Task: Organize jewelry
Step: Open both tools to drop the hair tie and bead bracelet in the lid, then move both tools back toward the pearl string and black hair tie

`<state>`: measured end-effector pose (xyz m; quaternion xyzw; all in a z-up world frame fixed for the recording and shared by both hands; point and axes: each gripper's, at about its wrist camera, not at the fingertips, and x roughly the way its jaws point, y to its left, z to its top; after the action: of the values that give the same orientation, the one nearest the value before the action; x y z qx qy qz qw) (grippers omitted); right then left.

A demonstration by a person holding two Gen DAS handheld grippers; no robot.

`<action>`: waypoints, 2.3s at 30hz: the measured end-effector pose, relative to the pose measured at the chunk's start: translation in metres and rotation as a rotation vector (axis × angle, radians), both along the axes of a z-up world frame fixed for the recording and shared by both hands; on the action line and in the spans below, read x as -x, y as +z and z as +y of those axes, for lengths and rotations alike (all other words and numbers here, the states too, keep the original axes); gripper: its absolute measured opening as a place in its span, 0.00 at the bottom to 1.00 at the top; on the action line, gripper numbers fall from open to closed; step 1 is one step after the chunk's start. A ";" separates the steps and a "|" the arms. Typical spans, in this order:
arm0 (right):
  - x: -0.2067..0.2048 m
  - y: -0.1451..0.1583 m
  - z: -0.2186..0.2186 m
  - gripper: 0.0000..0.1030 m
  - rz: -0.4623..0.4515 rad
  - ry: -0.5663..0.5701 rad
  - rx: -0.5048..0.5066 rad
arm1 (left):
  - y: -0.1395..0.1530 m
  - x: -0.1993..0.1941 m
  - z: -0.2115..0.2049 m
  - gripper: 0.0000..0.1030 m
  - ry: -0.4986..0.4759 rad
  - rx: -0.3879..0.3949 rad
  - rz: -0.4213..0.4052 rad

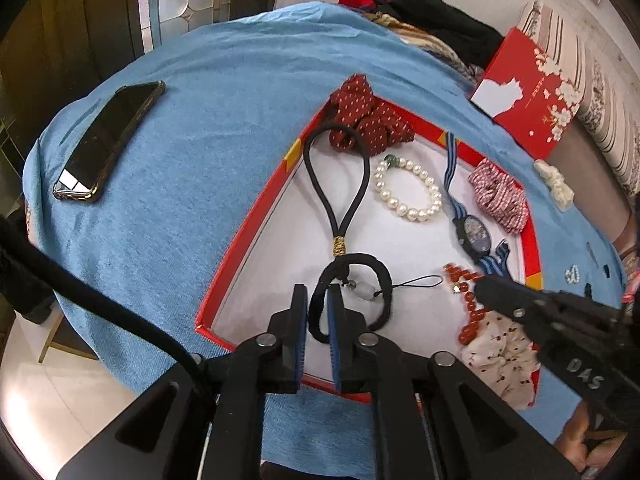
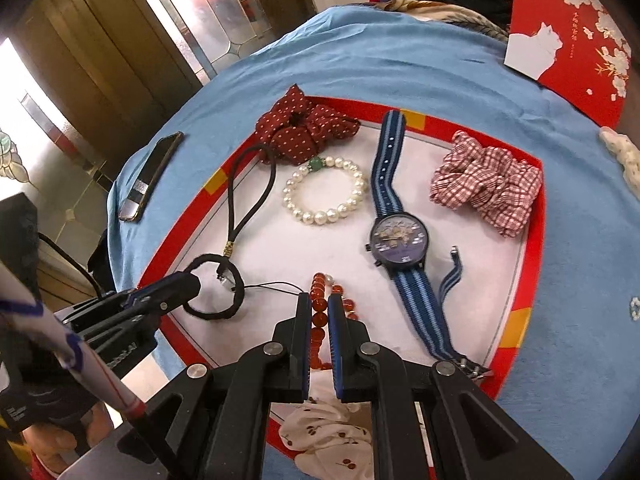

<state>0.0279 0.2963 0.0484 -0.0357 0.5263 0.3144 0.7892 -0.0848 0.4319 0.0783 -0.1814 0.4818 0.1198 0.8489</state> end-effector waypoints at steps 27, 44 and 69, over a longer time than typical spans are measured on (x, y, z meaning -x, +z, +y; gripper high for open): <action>0.021 0.049 -0.117 0.48 -0.073 -0.138 -0.082 | 0.068 0.053 -0.041 0.51 0.020 -0.075 -0.104; 0.078 0.030 -0.377 0.49 -0.070 -0.617 -0.004 | 0.074 0.040 -0.227 0.60 -0.355 -0.133 -0.065; 0.057 -0.005 -0.432 0.51 -0.042 -0.690 -0.019 | 0.038 -0.006 -0.324 0.60 -0.512 -0.274 0.041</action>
<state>-0.0295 -0.1360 0.0436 0.1453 0.4879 0.0331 0.8601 -0.0787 0.1080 0.1167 0.0648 0.5081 -0.0308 0.8583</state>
